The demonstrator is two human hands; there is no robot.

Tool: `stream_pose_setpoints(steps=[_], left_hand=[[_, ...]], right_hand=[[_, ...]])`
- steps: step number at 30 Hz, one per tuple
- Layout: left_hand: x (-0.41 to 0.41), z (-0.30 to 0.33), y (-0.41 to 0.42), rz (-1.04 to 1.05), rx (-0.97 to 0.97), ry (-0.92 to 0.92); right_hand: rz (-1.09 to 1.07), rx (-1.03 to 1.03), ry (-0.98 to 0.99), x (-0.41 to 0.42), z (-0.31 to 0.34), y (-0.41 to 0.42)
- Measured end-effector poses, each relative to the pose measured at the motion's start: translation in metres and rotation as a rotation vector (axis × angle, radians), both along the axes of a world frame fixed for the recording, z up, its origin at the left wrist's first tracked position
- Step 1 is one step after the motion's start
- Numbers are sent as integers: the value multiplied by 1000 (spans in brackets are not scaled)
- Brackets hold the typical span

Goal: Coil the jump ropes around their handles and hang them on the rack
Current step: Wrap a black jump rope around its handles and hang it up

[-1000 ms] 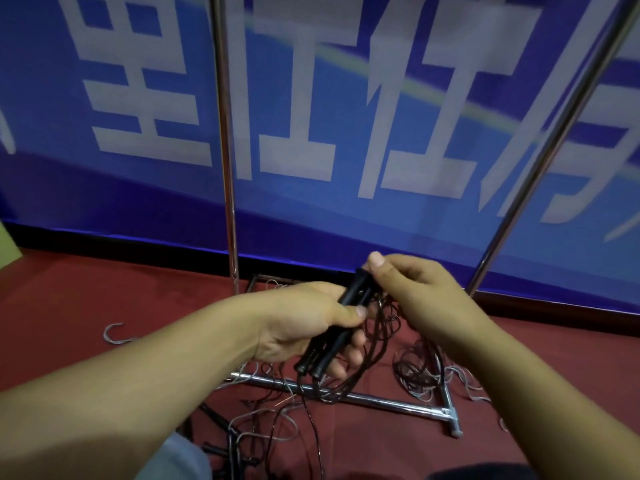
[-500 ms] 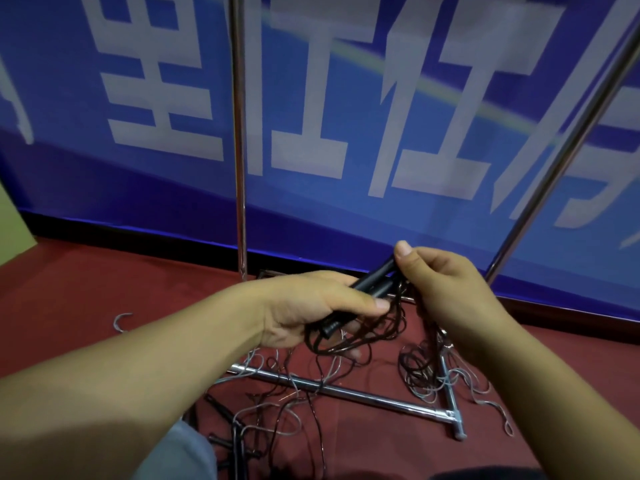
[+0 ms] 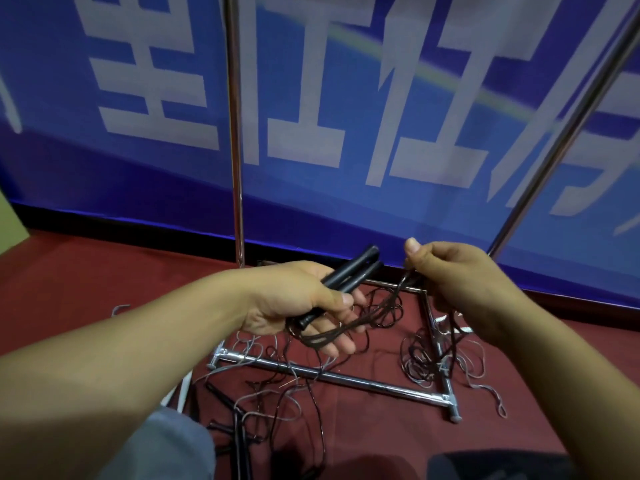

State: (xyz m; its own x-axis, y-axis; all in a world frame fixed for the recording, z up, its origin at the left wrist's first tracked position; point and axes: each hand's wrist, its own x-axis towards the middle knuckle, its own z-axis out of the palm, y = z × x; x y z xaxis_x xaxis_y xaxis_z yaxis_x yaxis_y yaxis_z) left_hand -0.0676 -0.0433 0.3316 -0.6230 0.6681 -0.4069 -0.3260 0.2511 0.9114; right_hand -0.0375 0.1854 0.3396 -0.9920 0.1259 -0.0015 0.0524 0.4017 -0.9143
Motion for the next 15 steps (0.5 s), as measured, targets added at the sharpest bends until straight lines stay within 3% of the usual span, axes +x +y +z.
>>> stream_pose_setpoints(steps=[5, 9, 15], left_hand=[[2, -5, -26, -54, -114, 77], [5, -8, -50, -90, -198, 83], [8, -7, -69, -130, -195, 135]], right_hand=[[250, 65, -171, 8, 6, 11], [469, 283, -246, 10, 8, 11], [370, 561, -116, -2, -2, -12]])
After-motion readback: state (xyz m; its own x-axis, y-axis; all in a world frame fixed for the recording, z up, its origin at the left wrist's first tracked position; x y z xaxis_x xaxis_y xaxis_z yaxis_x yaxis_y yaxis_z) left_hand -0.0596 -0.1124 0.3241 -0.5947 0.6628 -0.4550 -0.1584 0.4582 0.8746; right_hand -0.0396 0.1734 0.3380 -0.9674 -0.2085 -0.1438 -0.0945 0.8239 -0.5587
